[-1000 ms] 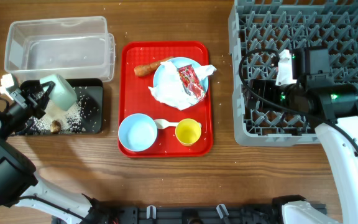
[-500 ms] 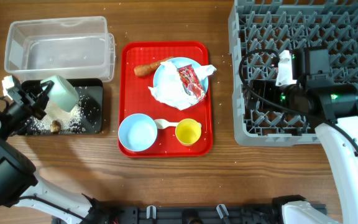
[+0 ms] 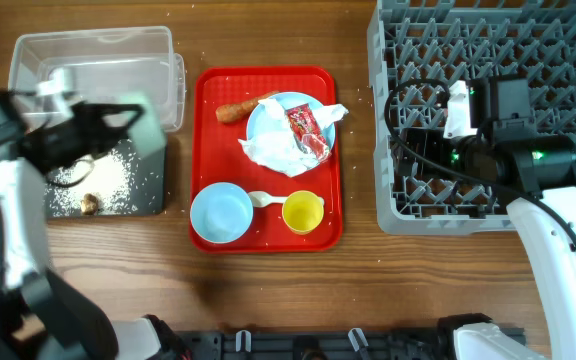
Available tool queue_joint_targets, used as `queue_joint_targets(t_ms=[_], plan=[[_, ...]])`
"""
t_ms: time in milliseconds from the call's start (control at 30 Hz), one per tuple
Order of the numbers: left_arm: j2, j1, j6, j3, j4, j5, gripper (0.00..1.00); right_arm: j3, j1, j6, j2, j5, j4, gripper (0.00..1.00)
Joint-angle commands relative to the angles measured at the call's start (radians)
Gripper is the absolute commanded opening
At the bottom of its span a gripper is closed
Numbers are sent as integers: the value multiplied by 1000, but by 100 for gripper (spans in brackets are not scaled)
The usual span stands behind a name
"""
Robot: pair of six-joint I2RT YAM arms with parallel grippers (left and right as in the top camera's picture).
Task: Sort waste into correct bins and load items into the dishwasher rack
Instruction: 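Tip the rice from the green bowl onto the black tray, then set the green bowl back on the red tray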
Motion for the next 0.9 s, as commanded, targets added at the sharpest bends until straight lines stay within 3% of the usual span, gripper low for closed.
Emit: queue_joint_targets(t_ms=[0, 100, 167, 267, 433, 633, 667, 733, 833, 867], plan=[[-84, -199, 15, 1, 2, -390, 4, 19, 5, 6, 6, 3, -2, 100], [-79, -394, 16, 1, 3, -655, 4, 19, 5, 8, 6, 3, 0, 100], [-48, -578, 16, 1, 20, -911, 4, 19, 5, 7, 6, 3, 0, 99], [-3, -715, 15, 0, 36, -1085, 4, 19, 5, 6, 6, 3, 0, 100], [111, -843, 14, 0, 41, -1191, 4, 19, 5, 5, 6, 3, 1, 100], [215, -859, -23, 0, 53, -1221, 4, 19, 5, 5, 6, 3, 1, 100], [222, -859, -23, 0, 53, -1221, 9, 19, 5, 5, 6, 3, 2, 100], [227, -859, -22, 0, 54, -1221, 39, 19, 5, 5, 6, 3, 3, 100], [227, -859, -22, 1, 72, -1221, 64, 19, 5, 5, 6, 3, 4, 100], [227, -859, -22, 1, 80, -1225, 67, 19, 5, 5, 6, 3, 4, 100]])
